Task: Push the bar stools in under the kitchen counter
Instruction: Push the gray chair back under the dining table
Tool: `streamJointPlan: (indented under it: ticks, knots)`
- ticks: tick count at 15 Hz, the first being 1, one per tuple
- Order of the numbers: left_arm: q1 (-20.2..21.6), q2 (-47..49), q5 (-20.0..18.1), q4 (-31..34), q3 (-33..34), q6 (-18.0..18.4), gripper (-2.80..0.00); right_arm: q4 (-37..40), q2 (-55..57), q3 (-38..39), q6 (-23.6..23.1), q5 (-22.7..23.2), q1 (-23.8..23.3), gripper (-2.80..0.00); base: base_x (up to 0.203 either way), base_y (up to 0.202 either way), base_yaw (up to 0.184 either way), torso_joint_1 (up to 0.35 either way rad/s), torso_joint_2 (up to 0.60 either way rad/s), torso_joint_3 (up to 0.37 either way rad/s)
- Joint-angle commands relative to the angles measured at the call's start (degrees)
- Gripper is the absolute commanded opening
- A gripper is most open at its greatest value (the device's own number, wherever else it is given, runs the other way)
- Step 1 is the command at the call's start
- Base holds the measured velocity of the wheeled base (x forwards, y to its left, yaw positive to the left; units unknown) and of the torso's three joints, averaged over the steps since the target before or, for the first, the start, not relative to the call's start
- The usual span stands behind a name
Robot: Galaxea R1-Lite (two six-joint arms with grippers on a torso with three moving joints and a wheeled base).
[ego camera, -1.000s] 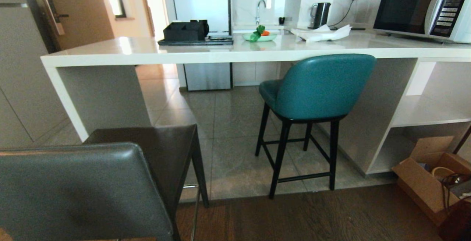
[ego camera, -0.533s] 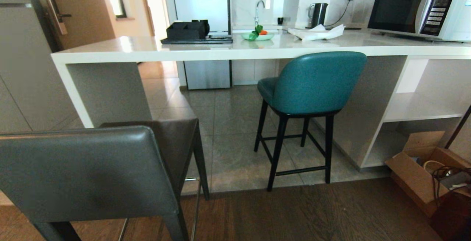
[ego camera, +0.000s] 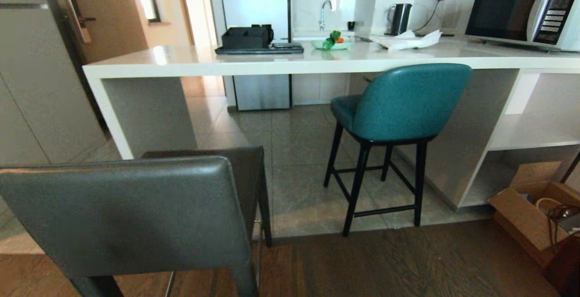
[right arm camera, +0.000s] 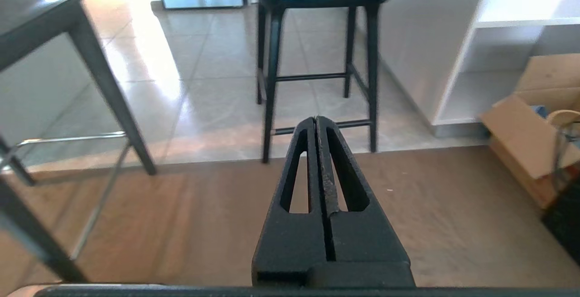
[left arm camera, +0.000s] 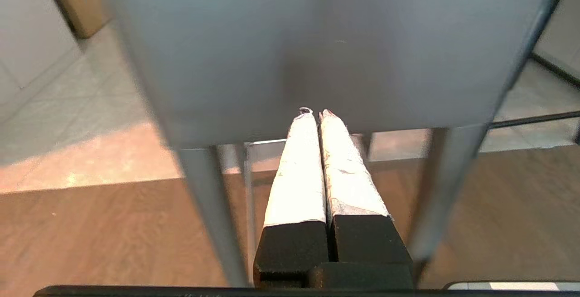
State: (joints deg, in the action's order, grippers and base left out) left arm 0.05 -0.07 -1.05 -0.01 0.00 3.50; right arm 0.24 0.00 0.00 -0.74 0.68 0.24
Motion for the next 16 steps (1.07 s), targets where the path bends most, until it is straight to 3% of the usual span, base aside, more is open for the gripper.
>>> streamJointPlan:
  ticks: [1, 16]
  knots:
    - [0.0, 0.1, 0.0, 0.0, 0.2, 0.0, -2.80, 0.0, 0.1, 0.3, 0.0, 0.0, 0.0, -2.80, 0.000, 0.192, -0.002, -0.002, 0.00, 0.002]
    - [0.0, 0.0, 0.0, 0.1, 0.2, 0.0, -2.80, 0.0, 0.1, 0.4, 0.0, -0.1, 0.0, -2.80, 0.000, 0.197, -0.002, 0.002, 0.00, 0.002]
